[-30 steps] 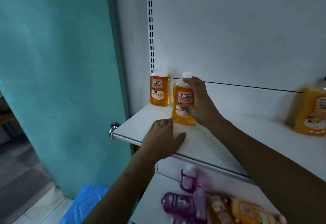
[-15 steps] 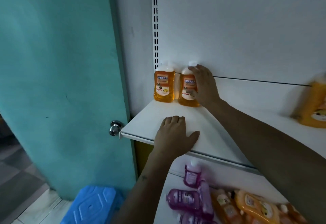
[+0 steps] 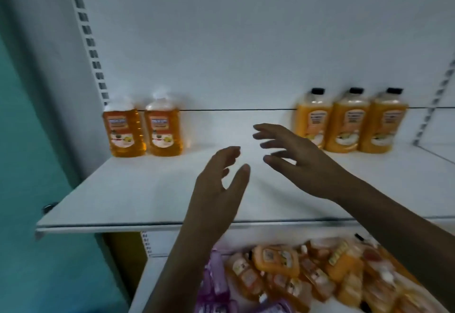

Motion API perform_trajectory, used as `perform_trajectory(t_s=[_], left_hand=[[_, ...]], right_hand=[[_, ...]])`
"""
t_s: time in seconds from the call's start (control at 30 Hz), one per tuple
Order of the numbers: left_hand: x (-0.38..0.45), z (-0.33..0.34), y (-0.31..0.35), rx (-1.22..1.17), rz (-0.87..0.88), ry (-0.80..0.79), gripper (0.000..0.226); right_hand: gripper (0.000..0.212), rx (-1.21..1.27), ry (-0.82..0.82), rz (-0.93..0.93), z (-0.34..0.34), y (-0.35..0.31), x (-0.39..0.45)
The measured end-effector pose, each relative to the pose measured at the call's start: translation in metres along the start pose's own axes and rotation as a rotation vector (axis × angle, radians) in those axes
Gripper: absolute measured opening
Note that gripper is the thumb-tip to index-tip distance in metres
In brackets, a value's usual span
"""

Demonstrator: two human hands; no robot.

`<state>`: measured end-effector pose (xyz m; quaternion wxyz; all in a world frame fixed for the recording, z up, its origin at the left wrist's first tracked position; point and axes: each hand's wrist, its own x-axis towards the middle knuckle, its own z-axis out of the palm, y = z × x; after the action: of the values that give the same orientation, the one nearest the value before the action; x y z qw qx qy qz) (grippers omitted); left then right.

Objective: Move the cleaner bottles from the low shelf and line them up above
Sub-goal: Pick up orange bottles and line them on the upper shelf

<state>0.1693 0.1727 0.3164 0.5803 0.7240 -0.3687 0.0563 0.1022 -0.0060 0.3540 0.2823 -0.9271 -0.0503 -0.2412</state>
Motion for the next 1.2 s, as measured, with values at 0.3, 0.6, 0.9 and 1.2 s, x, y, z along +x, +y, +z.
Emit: perform_trajectory(t_s=[0.3,0.6,0.9,1.2], left_hand=[[-0.064,0.217,0.105,-0.283,0.19,-0.345,0.022],[-0.157,0.437,0.09,-0.34,-0.154,-0.634,0.019],[-0.159,0.592,0.078,-0.278,-0.282,-0.825,0.027],[-0.105,0.773,0.042,-0.226,-0.277,-0.933,0.025]], right_hand=[[0.034,0.054,0.27,0.356,-0.152,0.075,-0.237],[0.027,0.156,0.473,0.707,-0.238,0.176,-0.456],[0.024,0.198,0.532,0.92,-0.269,0.313,-0.543],[0.019,0.231,0.507,1.039,-0.31,0.469,-0.544]])
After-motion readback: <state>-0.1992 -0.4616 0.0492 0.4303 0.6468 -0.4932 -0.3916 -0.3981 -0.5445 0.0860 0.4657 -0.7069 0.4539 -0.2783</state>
